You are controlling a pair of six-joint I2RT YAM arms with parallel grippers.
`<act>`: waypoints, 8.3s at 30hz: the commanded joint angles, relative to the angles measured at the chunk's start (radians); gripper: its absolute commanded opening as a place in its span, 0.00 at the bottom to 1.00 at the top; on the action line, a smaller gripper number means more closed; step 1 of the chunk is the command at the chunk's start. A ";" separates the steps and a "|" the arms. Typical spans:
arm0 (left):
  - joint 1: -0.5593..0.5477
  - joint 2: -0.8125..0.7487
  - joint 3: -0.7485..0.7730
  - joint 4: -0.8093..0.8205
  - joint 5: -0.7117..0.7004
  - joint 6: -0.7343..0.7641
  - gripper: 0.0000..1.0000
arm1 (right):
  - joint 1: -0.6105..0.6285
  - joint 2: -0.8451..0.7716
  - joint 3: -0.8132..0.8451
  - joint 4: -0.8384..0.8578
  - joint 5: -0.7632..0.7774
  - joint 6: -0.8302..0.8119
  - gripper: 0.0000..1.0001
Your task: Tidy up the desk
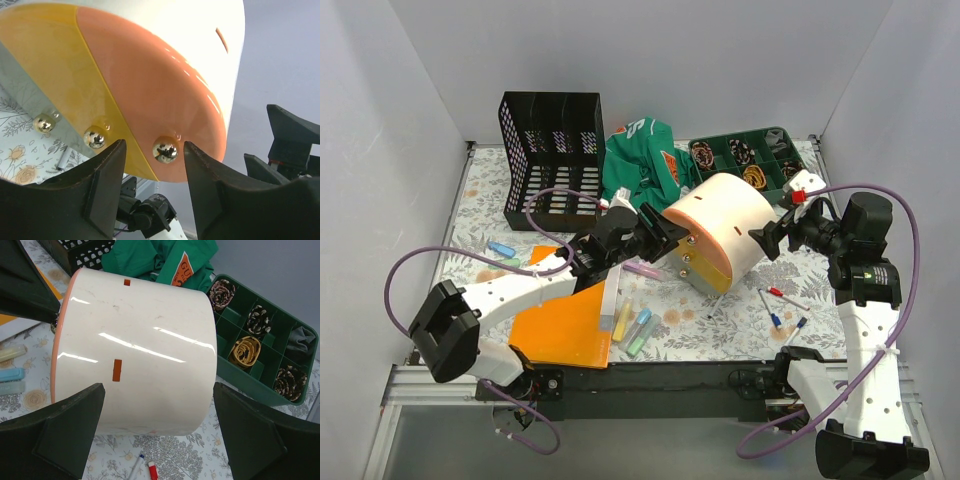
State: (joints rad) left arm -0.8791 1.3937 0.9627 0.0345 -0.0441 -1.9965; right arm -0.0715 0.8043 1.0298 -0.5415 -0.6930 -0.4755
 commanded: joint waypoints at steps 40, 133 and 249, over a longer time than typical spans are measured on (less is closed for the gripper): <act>-0.032 0.057 0.047 0.062 0.029 0.027 0.39 | -0.042 -0.016 0.003 0.034 -0.063 0.025 0.99; 0.447 -0.676 -0.277 -0.219 -0.269 1.044 0.98 | 1.047 0.599 0.517 -0.488 0.125 -0.623 0.92; 0.525 -0.615 -0.369 -0.344 0.544 0.651 0.85 | 0.300 0.127 0.193 0.003 0.102 0.061 0.67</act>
State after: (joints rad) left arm -0.3294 0.7162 0.6182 -0.2329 0.3401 -1.2331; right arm 0.3161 0.9806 1.2358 -0.5720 -0.5541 -0.3901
